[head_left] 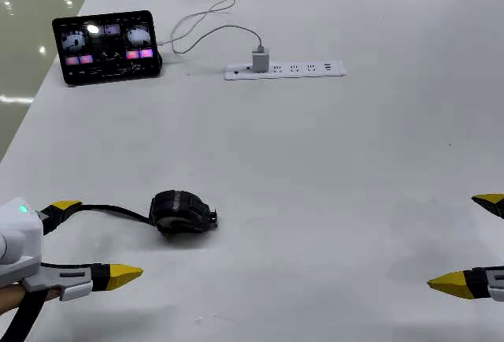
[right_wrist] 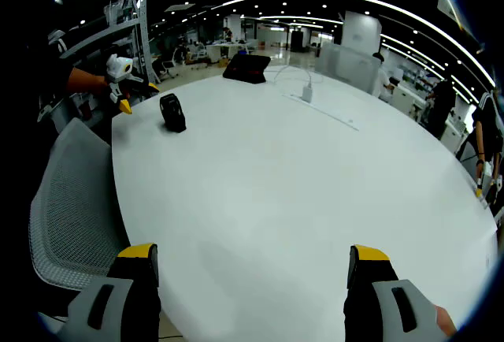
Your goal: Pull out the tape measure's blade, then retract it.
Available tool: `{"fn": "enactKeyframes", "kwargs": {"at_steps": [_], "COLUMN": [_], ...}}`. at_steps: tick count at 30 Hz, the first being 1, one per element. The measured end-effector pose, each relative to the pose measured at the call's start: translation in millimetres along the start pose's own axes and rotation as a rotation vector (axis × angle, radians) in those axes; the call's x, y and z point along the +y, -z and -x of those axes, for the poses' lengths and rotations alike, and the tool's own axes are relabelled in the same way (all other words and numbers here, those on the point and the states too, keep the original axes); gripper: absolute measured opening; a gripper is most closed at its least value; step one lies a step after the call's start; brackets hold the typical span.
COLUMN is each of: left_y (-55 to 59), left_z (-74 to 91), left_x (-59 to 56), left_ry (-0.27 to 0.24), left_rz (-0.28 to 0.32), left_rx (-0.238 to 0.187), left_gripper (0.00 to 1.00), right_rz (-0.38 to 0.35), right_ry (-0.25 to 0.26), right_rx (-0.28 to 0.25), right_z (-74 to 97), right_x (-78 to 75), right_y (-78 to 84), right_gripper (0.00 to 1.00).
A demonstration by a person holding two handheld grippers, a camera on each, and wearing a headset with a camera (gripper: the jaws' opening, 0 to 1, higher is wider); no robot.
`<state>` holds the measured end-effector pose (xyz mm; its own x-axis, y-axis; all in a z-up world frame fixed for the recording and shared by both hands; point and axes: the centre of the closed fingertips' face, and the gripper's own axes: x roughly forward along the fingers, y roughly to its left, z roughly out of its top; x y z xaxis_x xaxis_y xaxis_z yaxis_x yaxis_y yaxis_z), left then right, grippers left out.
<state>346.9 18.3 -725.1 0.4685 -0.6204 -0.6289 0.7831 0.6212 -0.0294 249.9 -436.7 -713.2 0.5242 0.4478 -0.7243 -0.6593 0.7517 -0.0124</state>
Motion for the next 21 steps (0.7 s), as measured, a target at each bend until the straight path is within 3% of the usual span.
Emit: {"fn": "enactKeyframes", "kwargs": {"at_steps": [5,18,19,21], "left_y": [4.8,-3.6,-3.5,-3.8], "left_z": [-2.2,1.7,1.7,1.7], "left_x": [-3.3,-3.1,-2.7,-1.5], "left_ry": [0.007,0.022,0.020,0.014], "left_rz": [-0.006,-0.029,-0.032,-0.046], "left_rx": [0.021,0.007,0.012,0.016], "left_gripper": [0.99,0.99,0.99,0.99], "right_rz": [-0.012,-0.018,0.010,-0.009], "right_ry": [-0.005,0.002,0.022,0.010], "right_rx": [-0.001,-0.002,-0.020,-0.026], "right_z": [-1.4,-10.5,-10.5,-10.4], "right_x": [-0.1,-0.4,-3.7,-1.7], "right_y": [2.2,-0.6,-4.4,-6.3], "right_gripper": [0.98,0.99,0.99,0.99]}}
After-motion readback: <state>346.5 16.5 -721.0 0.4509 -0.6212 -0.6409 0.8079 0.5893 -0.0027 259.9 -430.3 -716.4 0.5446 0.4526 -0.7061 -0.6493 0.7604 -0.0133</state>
